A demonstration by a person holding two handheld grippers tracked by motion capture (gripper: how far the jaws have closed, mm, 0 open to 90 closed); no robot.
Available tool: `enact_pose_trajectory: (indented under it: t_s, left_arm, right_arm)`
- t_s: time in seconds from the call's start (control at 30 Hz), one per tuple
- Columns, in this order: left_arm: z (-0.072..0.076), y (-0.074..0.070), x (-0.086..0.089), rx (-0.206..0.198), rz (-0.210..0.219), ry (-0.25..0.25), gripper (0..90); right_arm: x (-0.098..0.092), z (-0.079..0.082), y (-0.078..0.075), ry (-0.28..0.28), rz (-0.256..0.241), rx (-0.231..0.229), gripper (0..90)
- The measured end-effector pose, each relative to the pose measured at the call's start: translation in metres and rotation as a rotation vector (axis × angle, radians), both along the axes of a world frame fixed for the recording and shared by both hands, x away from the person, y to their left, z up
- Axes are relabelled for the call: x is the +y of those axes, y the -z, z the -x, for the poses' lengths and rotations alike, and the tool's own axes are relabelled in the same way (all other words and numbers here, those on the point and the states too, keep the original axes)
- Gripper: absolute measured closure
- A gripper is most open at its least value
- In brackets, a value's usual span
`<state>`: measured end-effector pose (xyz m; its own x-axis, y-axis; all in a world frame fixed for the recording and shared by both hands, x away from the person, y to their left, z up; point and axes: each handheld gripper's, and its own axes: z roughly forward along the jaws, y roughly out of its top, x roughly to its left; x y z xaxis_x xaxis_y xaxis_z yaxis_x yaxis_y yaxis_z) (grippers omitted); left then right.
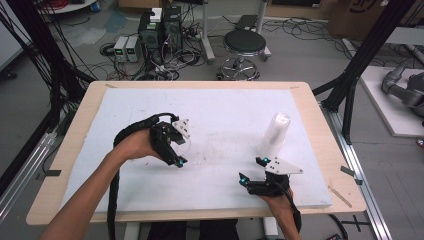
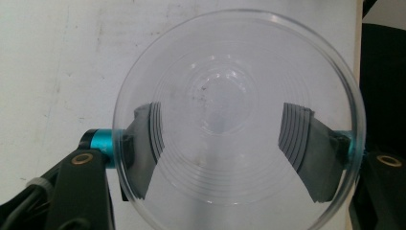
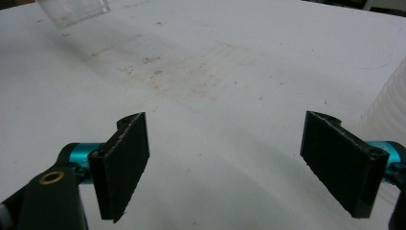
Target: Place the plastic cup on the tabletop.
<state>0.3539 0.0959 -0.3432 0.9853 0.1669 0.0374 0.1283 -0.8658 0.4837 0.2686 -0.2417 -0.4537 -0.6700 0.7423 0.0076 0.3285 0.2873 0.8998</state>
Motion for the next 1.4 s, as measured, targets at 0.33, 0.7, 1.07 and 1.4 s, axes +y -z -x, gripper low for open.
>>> enact_pose_trajectory:
  t_s: [0.33,0.7,1.07,1.4]
  left_arm:
    - [-0.006,0.014,-0.008,0.002,-0.042,-0.024,31.7]
    - [-0.012,0.038,-0.028,0.008,-0.122,-0.033,31.9]
    - [-0.013,0.041,-0.035,0.002,-0.12,-0.041,31.9]
    - [-0.016,0.046,-0.042,0.012,-0.13,-0.064,27.4]
  right_arm:
    - [0.001,0.001,0.0,-0.004,0.008,0.002,16.8]
    - [0.0,0.0,0.0,-0.006,0.003,0.01,16.8]
    - [0.0,-0.001,0.0,-0.008,0.002,0.022,16.8]
    - [0.0,-0.001,0.0,-0.01,-0.002,0.021,16.8]
